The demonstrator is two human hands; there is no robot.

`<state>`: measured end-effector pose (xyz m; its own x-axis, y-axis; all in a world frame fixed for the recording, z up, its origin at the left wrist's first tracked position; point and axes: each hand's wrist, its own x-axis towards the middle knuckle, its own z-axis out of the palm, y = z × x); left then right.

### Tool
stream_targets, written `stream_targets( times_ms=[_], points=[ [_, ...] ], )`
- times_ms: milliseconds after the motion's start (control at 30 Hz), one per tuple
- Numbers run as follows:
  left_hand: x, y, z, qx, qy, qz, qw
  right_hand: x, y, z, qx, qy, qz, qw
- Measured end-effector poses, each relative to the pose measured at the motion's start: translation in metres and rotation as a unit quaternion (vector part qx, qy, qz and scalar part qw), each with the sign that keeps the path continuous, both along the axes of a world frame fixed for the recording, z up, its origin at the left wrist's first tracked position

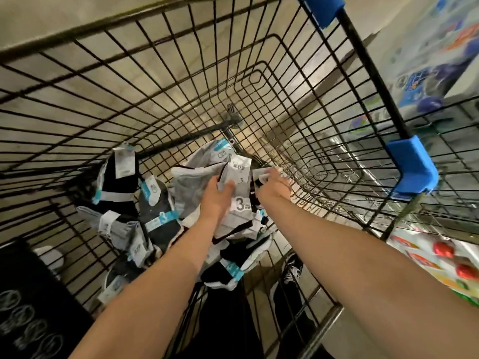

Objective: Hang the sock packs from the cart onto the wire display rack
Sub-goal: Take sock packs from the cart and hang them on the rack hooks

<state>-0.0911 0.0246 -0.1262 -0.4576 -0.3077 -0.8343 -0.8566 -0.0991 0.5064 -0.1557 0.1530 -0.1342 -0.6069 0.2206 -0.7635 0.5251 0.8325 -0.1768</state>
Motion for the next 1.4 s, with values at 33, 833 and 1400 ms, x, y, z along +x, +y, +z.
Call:
stream_targets(
  times_ms=[33,833,1400],
  points=[
    [0.002,0.000,0.001,-0.003,-0.001,0.006,1.000,0.001,-0.004,0.002,-0.020,0.020,-0.023,0.999],
    [0.013,-0.030,0.126,-0.070,0.119,0.090,0.986,0.001,-0.060,0.148,-0.274,0.124,-0.111,0.947],
    [0.001,0.110,0.312,-0.123,0.316,-0.117,0.933,0.041,0.114,0.344,-0.257,0.364,-0.210,0.870]
  ],
)
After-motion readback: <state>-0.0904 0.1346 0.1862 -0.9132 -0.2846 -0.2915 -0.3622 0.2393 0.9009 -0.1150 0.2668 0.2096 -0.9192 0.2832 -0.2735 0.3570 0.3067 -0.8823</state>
